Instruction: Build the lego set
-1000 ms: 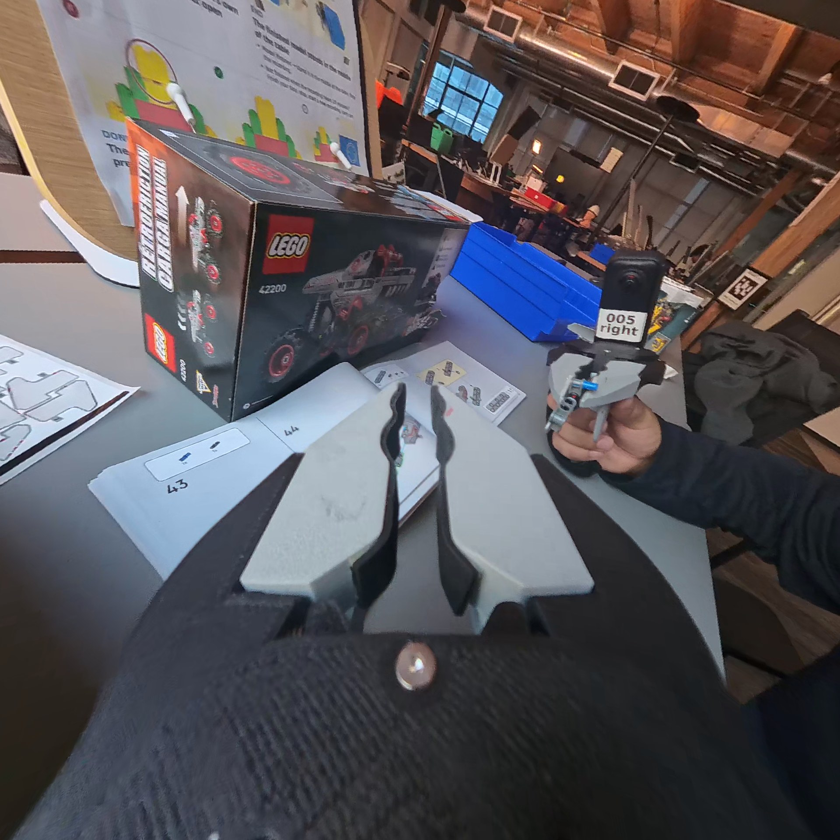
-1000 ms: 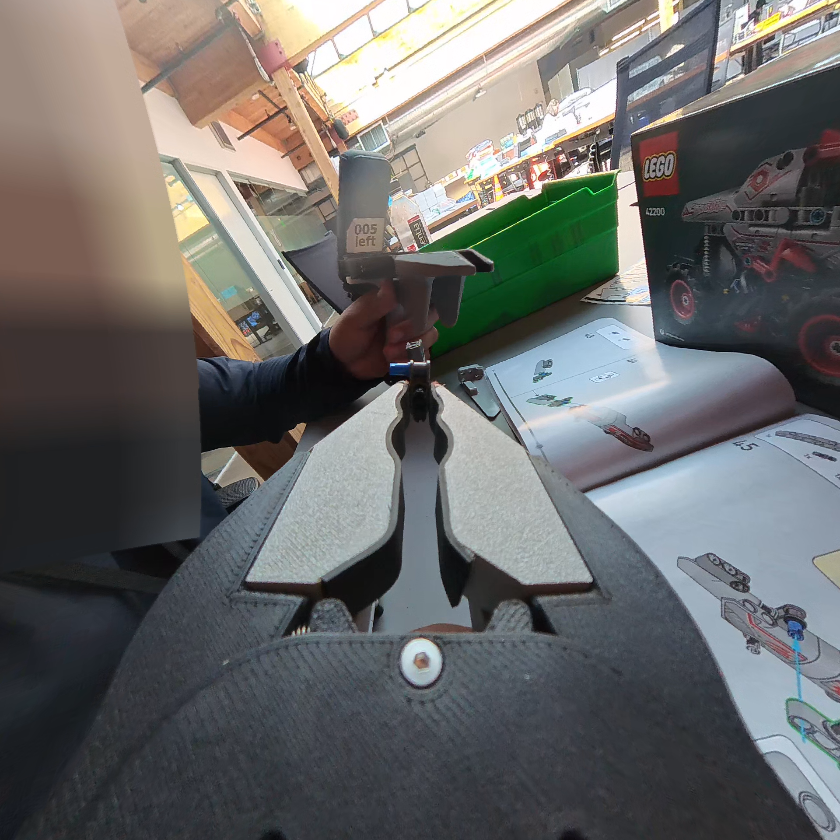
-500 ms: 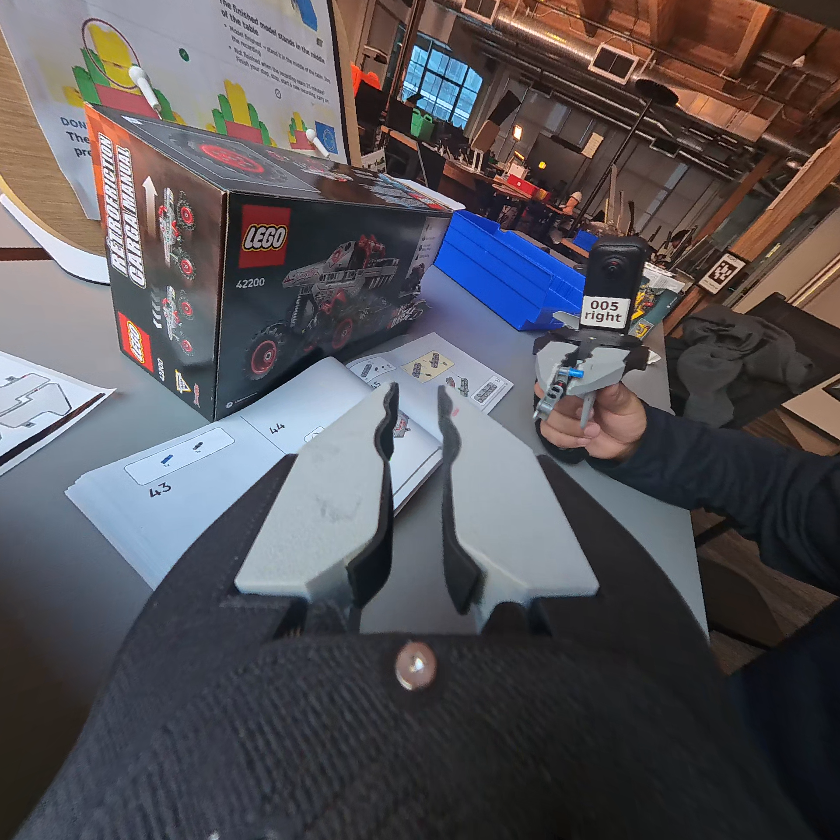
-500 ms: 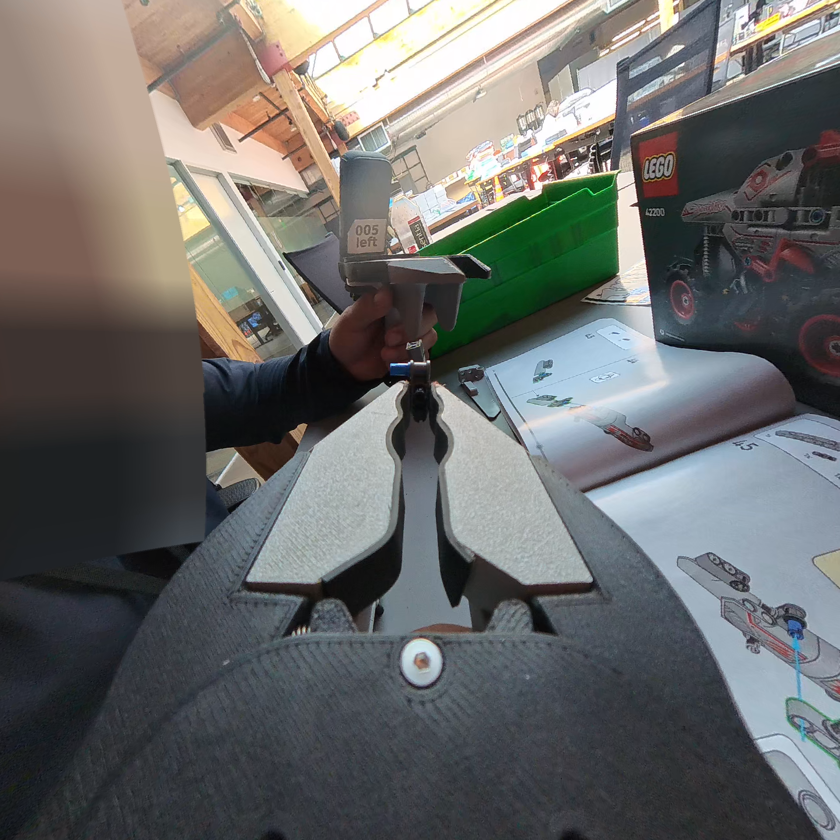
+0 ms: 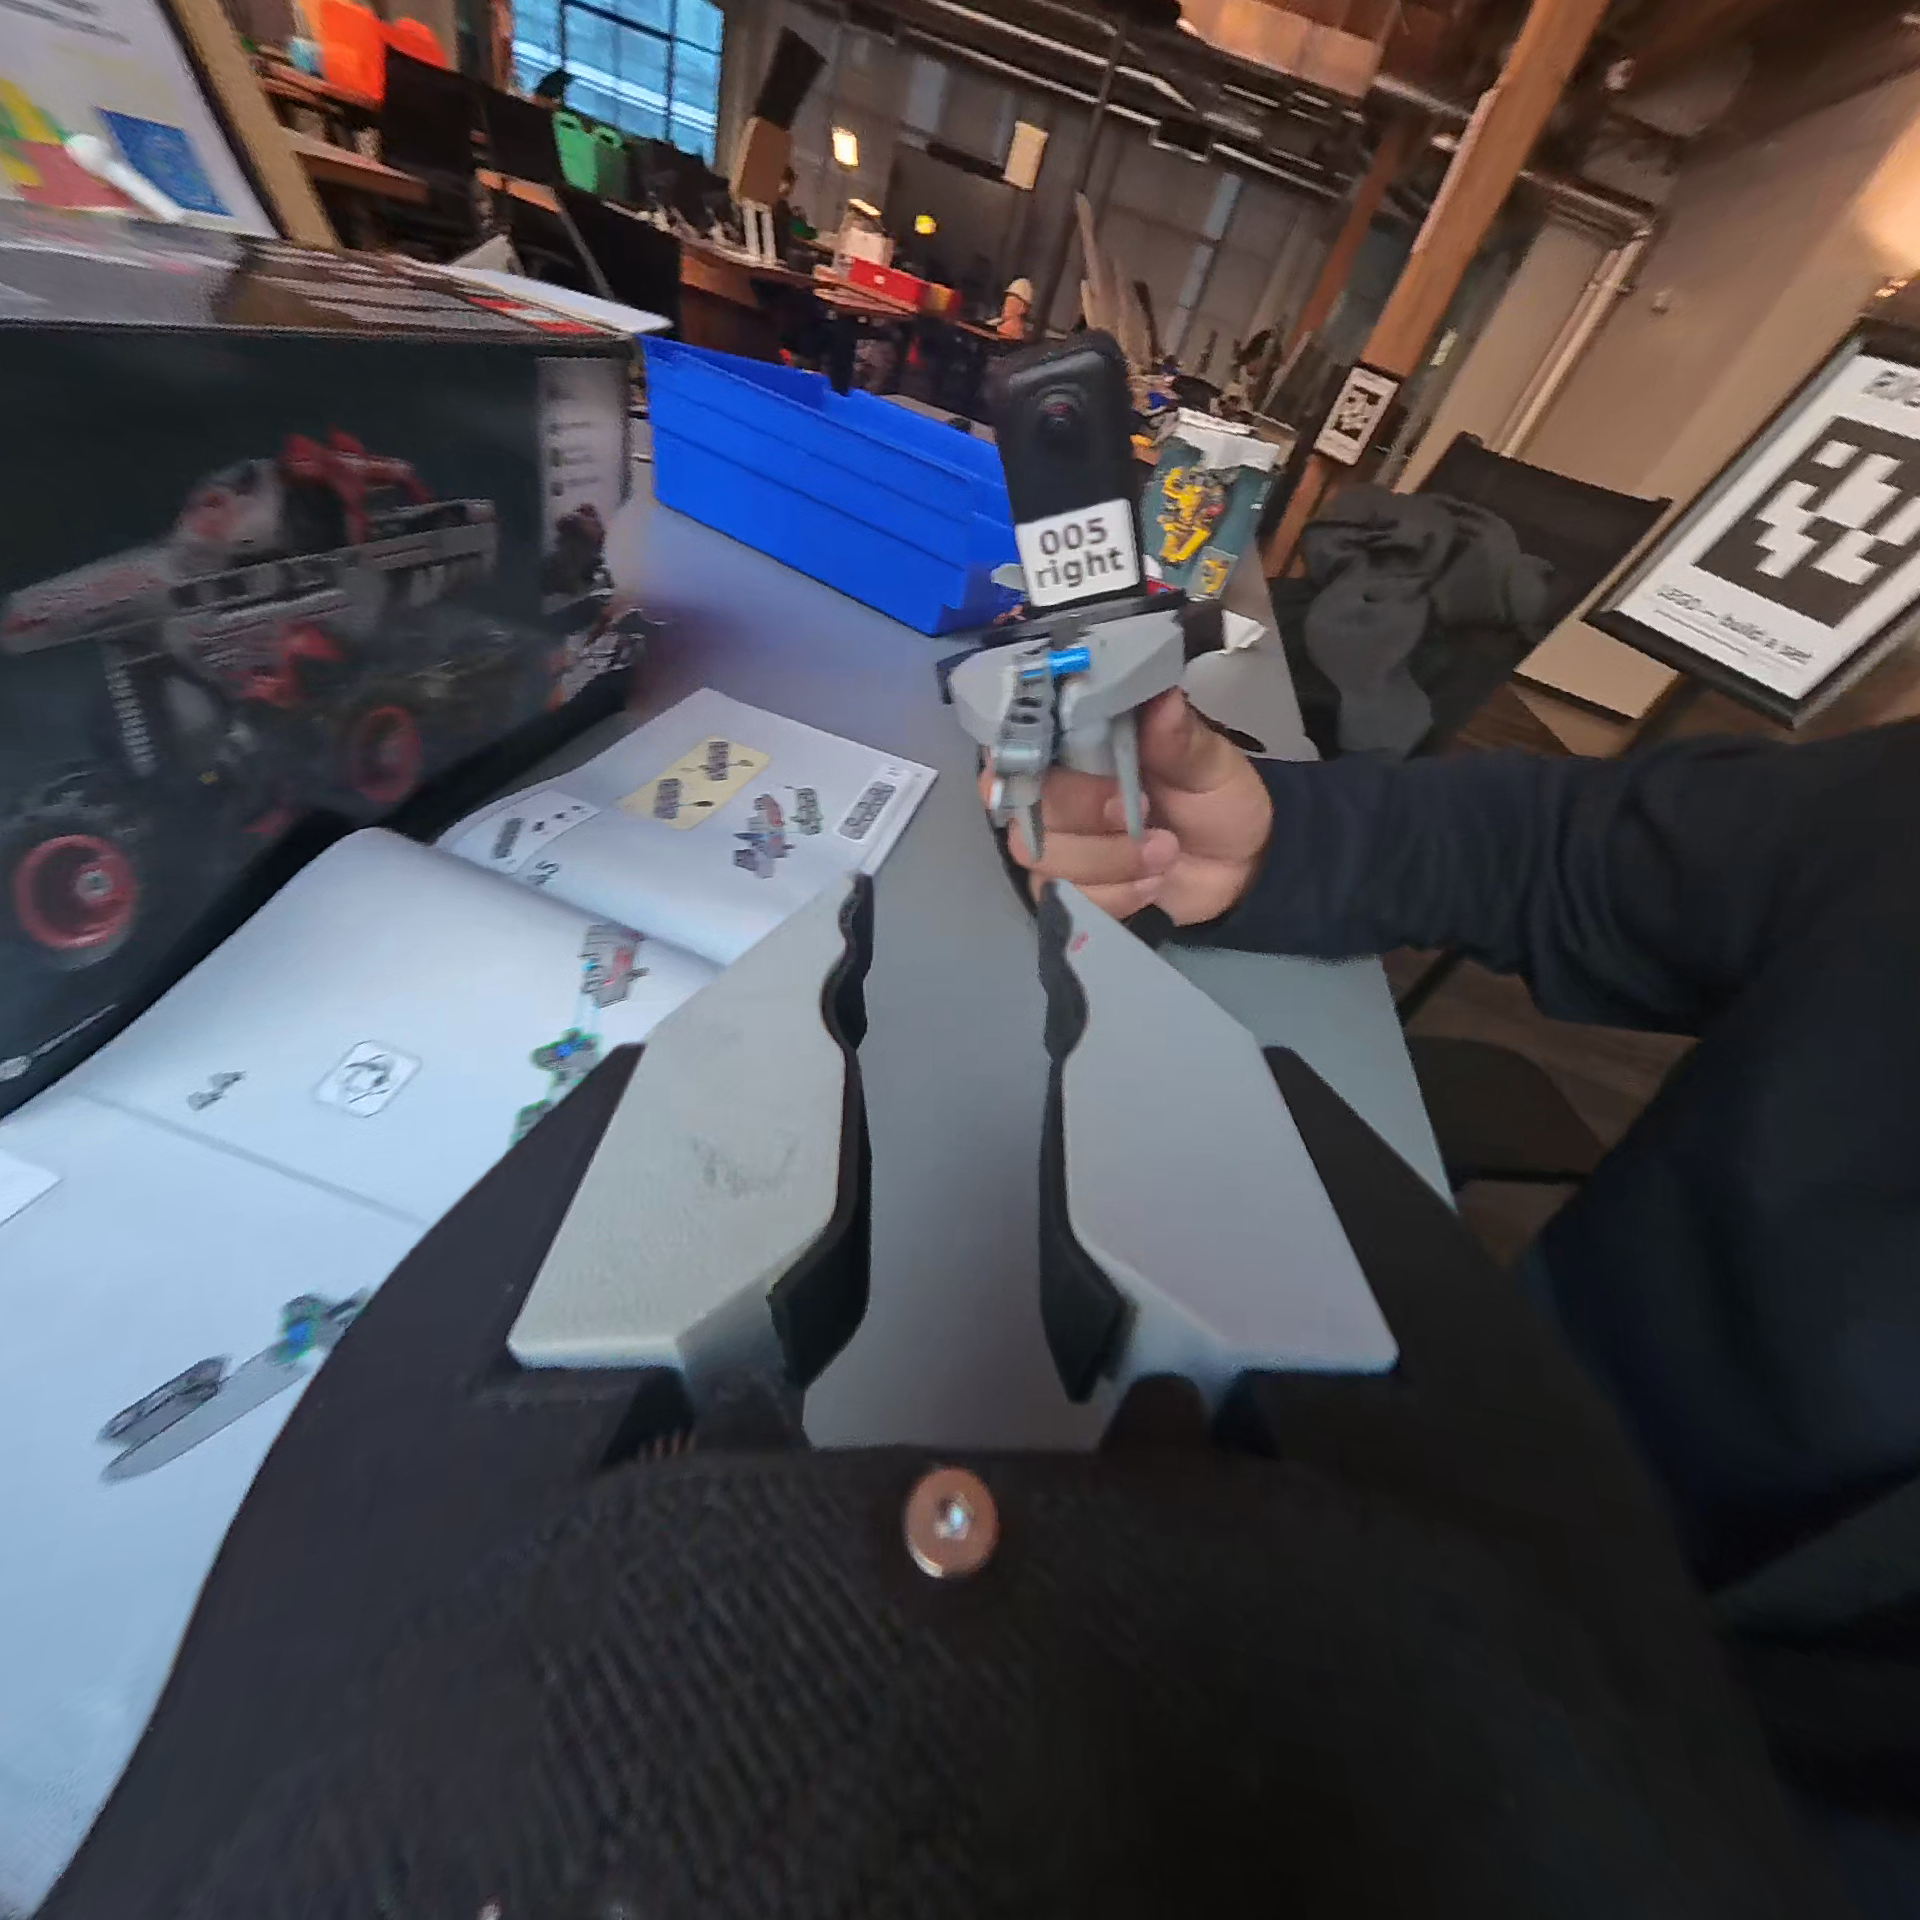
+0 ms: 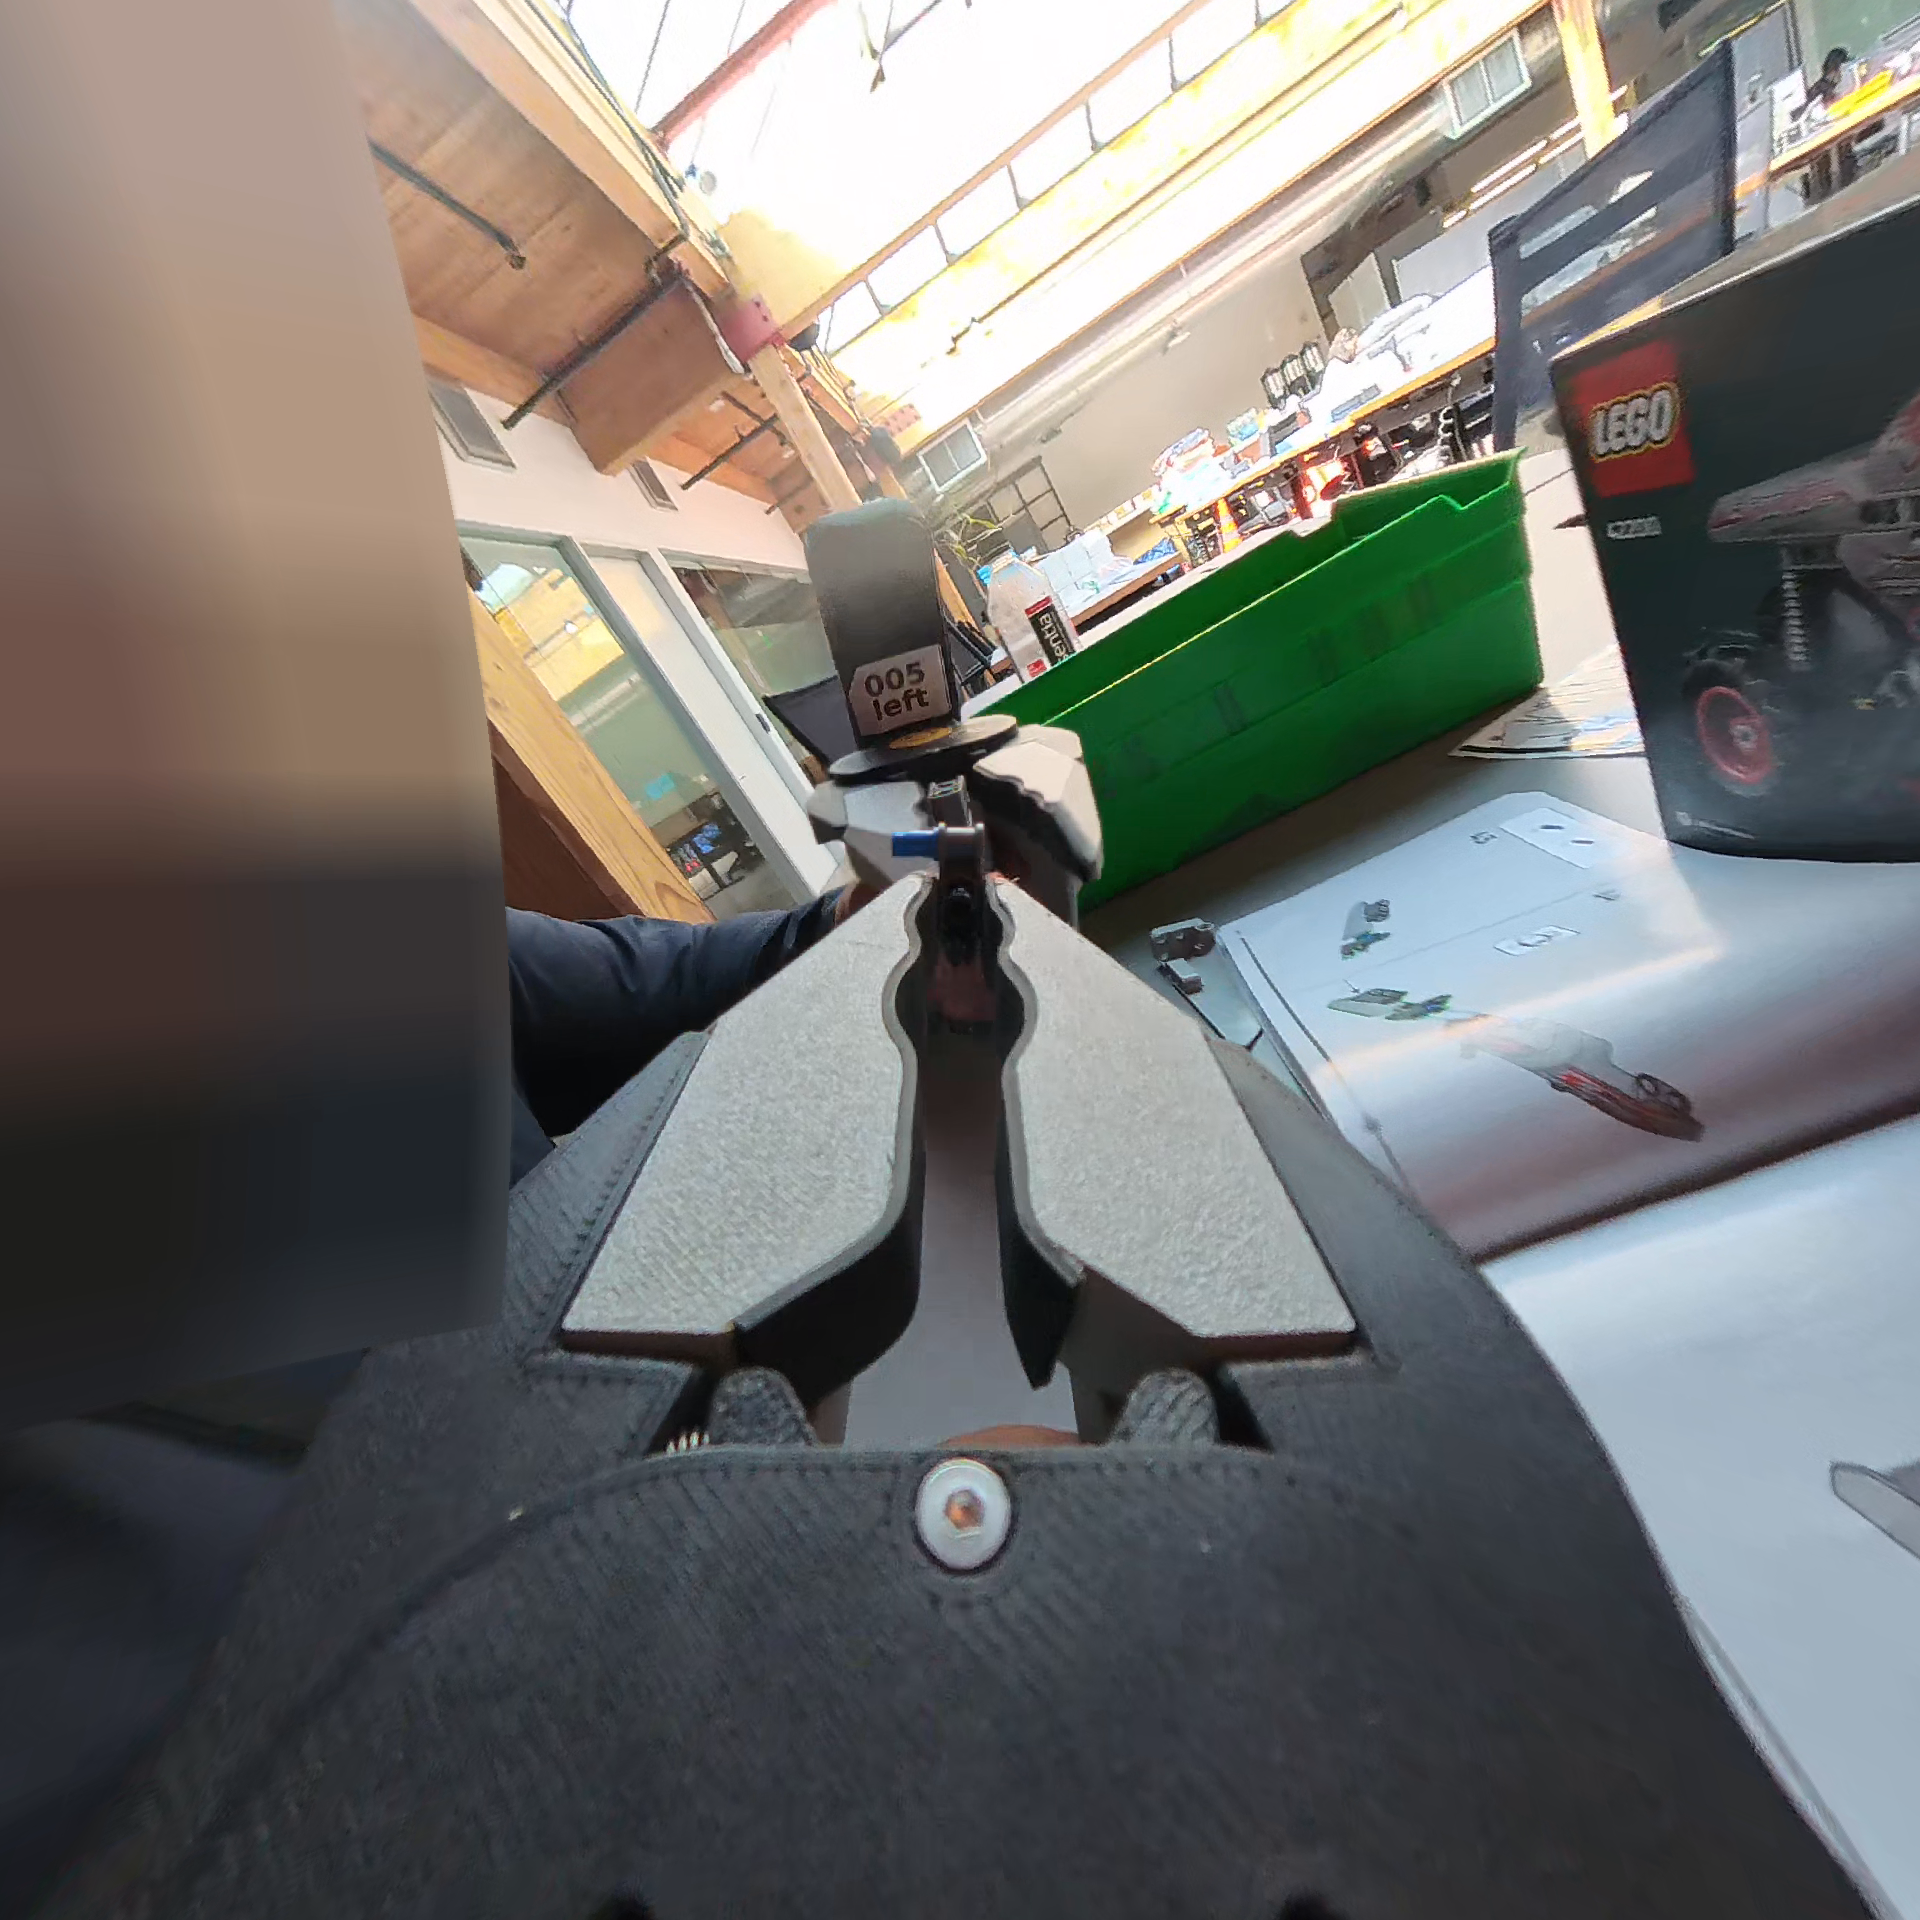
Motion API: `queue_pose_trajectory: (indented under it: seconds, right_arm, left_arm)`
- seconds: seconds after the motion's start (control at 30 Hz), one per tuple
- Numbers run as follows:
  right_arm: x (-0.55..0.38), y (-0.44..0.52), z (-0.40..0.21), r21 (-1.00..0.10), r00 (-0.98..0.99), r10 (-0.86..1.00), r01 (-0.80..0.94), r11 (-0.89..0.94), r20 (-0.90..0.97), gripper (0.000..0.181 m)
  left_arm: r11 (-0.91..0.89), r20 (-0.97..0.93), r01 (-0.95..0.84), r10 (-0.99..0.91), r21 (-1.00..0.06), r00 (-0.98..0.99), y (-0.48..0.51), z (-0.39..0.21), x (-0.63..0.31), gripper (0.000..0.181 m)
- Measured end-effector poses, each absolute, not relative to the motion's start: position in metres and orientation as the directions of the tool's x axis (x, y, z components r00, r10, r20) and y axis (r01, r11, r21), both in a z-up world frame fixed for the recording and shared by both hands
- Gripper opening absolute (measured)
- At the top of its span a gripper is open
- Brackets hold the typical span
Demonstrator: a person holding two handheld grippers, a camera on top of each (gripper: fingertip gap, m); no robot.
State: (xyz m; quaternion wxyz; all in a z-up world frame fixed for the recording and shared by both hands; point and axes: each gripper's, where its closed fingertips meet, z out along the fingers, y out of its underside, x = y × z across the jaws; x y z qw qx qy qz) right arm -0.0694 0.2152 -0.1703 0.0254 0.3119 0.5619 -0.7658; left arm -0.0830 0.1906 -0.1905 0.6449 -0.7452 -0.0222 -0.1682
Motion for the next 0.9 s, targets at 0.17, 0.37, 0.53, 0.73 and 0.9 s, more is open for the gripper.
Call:
queue_pose_trajectory:
  seconds: [0.17, 0.37, 0.53, 0.73, 0.9]
  right_arm:
    - [-0.069, 0.208, -0.172, -0.845, -0.807, 0.3, 0.4, -0.357, -0.509, 0.004]
    - [-0.07, 0.203, -0.173, -0.825, -0.8, 0.269, 0.429, -0.369, -0.536, 0.004]
    - [-0.069, 0.198, -0.174, -0.816, -0.801, 0.242, 0.448, -0.364, -0.548, 0.005]
    - [-0.082, 0.206, -0.177, -0.847, -0.79, 0.328, 0.419, -0.327, -0.518, 0.017]
    - [-0.09, 0.222, -0.175, -0.888, -0.763, 0.46, 0.345, -0.305, -0.455, 0.017]
  left_arm:
    - [-0.139, 0.279, 0.252, -0.238, -0.958, 0.93, 0.194, -0.187, -0.068, 0.024]
    - [-0.07, 0.288, 0.279, -0.253, -0.958, 0.924, 0.188, -0.173, -0.073, 0.005]
    - [-0.066, 0.282, 0.275, -0.281, -0.959, 0.917, 0.185, -0.169, -0.07, 0.005]
    - [-0.071, 0.239, 0.229, -0.195, -0.971, 0.951, 0.181, -0.17, -0.089, 0.005]
    - [-0.094, 0.166, 0.154, -0.136, -0.984, 0.977, 0.184, -0.177, -0.092, 0.005]
